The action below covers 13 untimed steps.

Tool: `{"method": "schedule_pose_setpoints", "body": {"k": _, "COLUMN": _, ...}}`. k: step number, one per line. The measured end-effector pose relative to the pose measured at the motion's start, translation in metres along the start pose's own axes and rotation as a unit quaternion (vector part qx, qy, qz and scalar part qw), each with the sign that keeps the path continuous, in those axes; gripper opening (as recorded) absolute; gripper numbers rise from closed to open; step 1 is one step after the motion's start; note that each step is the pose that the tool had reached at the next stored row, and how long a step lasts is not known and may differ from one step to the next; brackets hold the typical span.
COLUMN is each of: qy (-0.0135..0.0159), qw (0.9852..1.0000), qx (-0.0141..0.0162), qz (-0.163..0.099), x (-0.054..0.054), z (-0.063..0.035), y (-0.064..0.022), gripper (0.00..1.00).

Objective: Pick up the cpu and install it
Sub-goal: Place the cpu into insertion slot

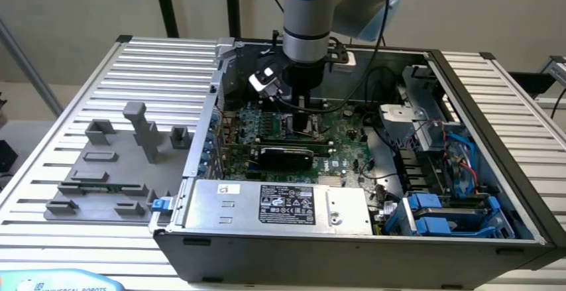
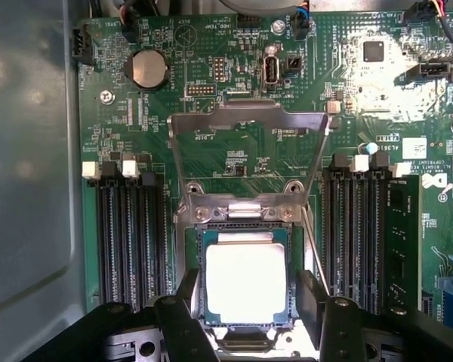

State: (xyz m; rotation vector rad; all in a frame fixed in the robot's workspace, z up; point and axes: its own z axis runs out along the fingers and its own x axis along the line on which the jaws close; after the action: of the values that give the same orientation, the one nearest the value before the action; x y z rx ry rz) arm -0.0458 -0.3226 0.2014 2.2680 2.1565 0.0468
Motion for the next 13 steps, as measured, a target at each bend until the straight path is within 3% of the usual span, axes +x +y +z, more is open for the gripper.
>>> {"method": "schedule_pose_setpoints", "body": {"k": 2, "qy": 0.0066, "qw": 1.0, "qx": 0.0004, "qz": 0.0, "x": 0.0, "z": 0.0, "y": -0.0003, "gripper": 0.62}}
{"method": "schedule_pose_setpoints", "body": {"k": 4, "qy": 0.0113, "qw": 0.9999, "qx": 0.0006, "qz": 0.0, "x": -0.0001, "z": -0.0001, "y": -0.0004, "gripper": 0.62}}
{"method": "schedule_pose_setpoints", "body": {"k": 9, "qy": 0.0151, "qw": 0.9999, "qx": 0.0008, "qz": 0.001, "x": -0.0004, "z": -0.0001, "y": -0.0004, "gripper": 0.62}}
{"method": "schedule_pose_setpoints", "body": {"k": 13, "qy": 0.0228, "qw": 0.9997, "qx": 0.0012, "qz": 0.001, "x": -0.0004, "z": -0.0001, "y": -0.0004, "gripper": 0.62}}
